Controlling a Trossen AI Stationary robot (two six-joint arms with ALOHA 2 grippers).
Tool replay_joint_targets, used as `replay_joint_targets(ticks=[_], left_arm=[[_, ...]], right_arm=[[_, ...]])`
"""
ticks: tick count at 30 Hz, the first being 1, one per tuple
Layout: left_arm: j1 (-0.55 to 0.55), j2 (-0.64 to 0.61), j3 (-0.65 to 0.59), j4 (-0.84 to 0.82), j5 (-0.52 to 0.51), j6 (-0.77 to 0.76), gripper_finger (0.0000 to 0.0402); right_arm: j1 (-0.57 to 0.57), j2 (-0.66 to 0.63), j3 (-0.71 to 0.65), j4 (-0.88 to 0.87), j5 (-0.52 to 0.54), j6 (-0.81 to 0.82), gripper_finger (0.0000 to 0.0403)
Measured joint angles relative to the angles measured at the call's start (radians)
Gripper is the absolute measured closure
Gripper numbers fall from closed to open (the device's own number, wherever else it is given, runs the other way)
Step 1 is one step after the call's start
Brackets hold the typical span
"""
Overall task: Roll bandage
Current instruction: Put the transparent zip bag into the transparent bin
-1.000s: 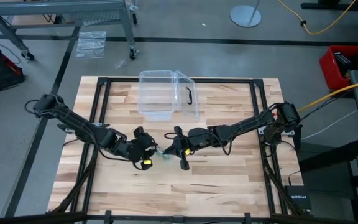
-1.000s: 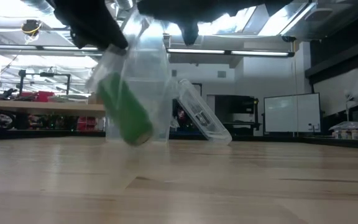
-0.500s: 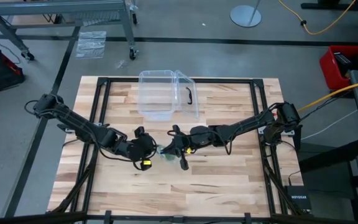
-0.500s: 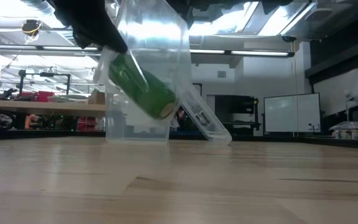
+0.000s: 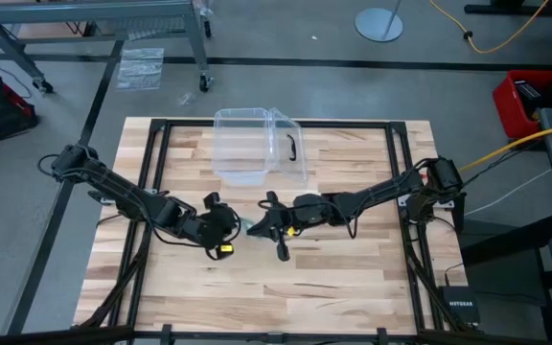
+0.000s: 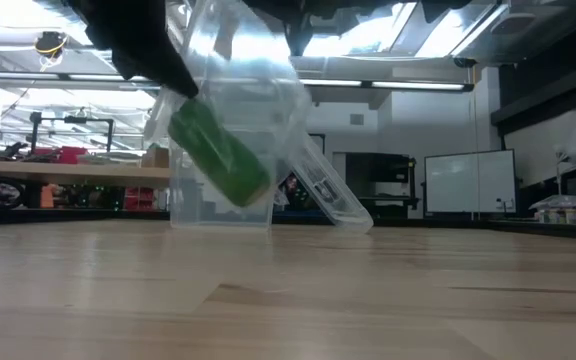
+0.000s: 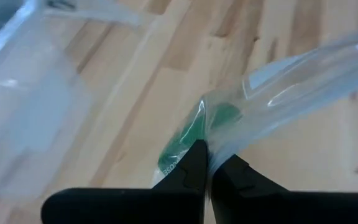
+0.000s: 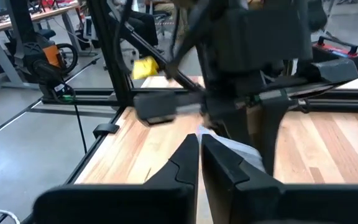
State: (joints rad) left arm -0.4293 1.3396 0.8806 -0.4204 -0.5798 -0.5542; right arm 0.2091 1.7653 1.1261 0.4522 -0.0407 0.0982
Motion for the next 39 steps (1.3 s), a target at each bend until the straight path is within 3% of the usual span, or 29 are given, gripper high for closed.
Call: replay_joint_targets(ticks=[7,12,16,24,27,34,39], left_arm=[[0.008,0.000,0.000,-0.147,-0.096,-0.088,0.0402],[0.007,-0.007,0.000,-0.094,-0.128,-0.086,0.0401],[0.006,-0.040,0.005,-0.027,-0.154,-0.009,0.0401],[0.054,-0.157,0.110,-0.007,-0.350,0.250,0.0401],[0.119,-0.195,0.157,0.010,-0.404,0.380,0.0401],[0.352,-0.227,0.196,0.133,-0.408,0.647,0.0401],[0.547,-0.218,0.196,0.123,-0.301,0.642,0.0401]], right_arm=[[0.000,-0.003,0.001,0.097,0.030,0.000,0.0378],[-0.002,-0.060,0.001,0.078,0.085,-0.006,0.0378],[-0.002,-0.147,0.002,-0.007,0.127,-0.068,0.0378],[-0.002,-0.333,0.002,-0.244,0.236,-0.131,0.0378],[-0.002,-0.371,0.002,-0.312,0.290,-0.133,0.0378],[-0.002,-0.383,0.002,-0.449,0.319,-0.132,0.0377],[-0.002,-0.380,0.001,-0.630,0.328,-0.103,0.0378]])
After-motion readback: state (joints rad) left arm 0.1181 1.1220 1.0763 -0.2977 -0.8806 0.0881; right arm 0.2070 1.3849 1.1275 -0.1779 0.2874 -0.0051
